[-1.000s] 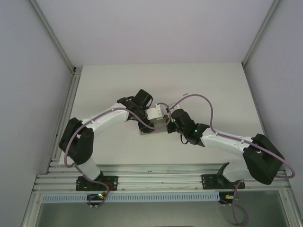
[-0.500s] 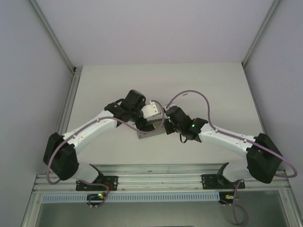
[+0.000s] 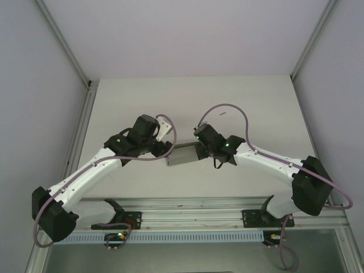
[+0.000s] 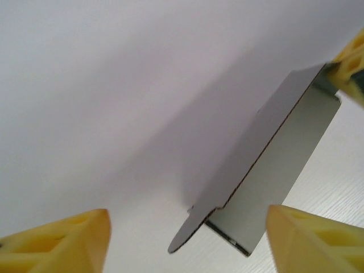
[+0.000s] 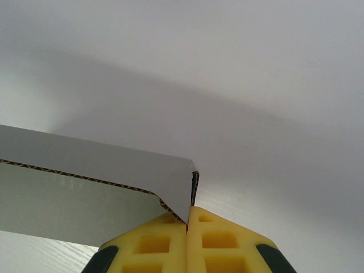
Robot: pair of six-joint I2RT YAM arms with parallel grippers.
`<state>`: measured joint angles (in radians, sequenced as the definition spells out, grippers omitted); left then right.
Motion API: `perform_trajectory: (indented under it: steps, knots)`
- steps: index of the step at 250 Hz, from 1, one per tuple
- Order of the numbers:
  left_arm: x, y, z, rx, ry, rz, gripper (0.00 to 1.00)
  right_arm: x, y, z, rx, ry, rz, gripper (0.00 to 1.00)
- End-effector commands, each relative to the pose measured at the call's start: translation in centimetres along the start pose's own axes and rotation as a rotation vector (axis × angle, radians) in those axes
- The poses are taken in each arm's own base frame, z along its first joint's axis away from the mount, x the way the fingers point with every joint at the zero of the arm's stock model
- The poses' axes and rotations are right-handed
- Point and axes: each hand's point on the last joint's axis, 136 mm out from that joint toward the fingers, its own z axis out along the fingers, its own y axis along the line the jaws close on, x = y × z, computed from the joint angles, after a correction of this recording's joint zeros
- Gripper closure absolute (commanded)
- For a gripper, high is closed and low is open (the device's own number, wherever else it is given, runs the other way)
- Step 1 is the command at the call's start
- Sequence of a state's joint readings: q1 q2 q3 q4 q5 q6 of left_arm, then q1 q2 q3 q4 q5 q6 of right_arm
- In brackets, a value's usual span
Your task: Assemble paper box
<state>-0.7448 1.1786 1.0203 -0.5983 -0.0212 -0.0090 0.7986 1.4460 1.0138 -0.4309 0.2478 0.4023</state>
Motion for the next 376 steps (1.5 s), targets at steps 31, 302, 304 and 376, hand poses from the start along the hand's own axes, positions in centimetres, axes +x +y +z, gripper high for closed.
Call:
perform_trajectory:
  steps: [31,302,304,376]
  knots:
    - [3.0,0.1,1.3,-0.013,0.122,-0.039,0.43,2.6,-0.4,0.4,0.046,0.133,-0.017,1.00]
    - [1.9,-1.2,3.0,0.127,0.174,-0.468,1.00,2.5,0.0,-0.1,0.151,0.165,-0.050,1.00]
    - [2.0,-1.2,3.0,0.129,0.176,-0.477,1.00,2.6,0.1,-0.1,0.152,0.166,-0.050,1.00]
    - [4.4,-1.4,5.3,0.122,0.283,-0.652,1.00,2.3,0.5,-0.4,0.180,0.115,0.031,1.00]
